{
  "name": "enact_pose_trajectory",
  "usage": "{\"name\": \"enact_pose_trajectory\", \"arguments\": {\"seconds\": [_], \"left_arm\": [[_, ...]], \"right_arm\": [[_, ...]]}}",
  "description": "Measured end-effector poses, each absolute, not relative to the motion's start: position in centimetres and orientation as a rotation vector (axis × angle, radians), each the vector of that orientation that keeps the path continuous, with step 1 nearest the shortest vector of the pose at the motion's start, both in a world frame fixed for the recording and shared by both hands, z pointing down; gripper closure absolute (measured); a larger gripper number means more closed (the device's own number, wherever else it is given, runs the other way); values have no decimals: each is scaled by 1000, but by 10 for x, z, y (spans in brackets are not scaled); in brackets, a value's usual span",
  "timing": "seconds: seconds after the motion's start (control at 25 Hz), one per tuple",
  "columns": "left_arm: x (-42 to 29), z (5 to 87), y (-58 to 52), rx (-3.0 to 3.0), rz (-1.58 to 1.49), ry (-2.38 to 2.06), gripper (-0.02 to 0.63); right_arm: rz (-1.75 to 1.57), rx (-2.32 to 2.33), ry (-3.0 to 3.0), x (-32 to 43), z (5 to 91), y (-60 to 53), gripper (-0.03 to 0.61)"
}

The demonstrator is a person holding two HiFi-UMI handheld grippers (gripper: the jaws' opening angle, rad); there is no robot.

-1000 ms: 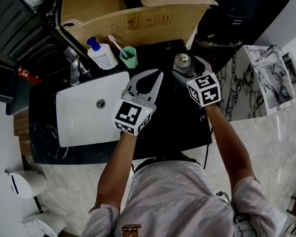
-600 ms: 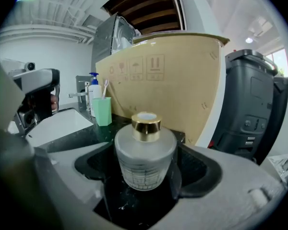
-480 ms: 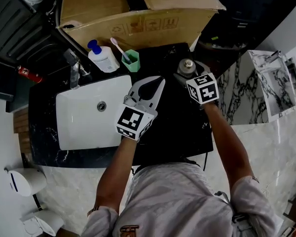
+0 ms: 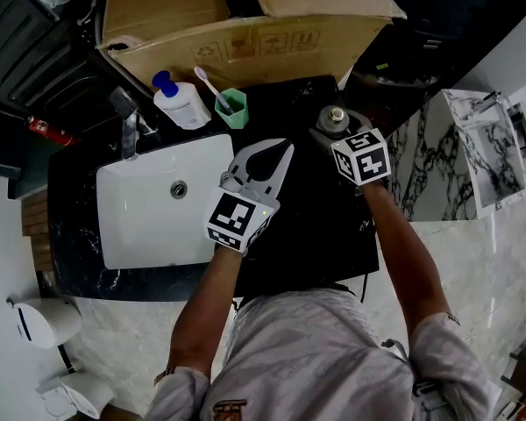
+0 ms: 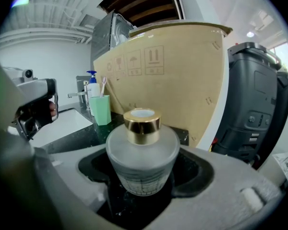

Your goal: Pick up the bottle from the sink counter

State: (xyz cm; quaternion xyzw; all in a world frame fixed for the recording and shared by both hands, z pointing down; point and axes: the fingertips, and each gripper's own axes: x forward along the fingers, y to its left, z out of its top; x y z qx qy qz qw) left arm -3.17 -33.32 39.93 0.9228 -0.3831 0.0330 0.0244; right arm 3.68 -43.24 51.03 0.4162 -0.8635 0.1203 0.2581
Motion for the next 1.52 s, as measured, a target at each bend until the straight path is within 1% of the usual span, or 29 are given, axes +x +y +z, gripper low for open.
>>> {"name": "enact_pose_trajectory", "arguments": {"seconds": [0.68,1.52], "left_arm": [[-39,396,-328,2856,112,-1203,614],[-45,354,-298,2901,20,-1266,614]], "right_arm": [[308,1134,-2370,28,498,-423,247],[106,1073,-2586,-3,363,-359,245]]}}
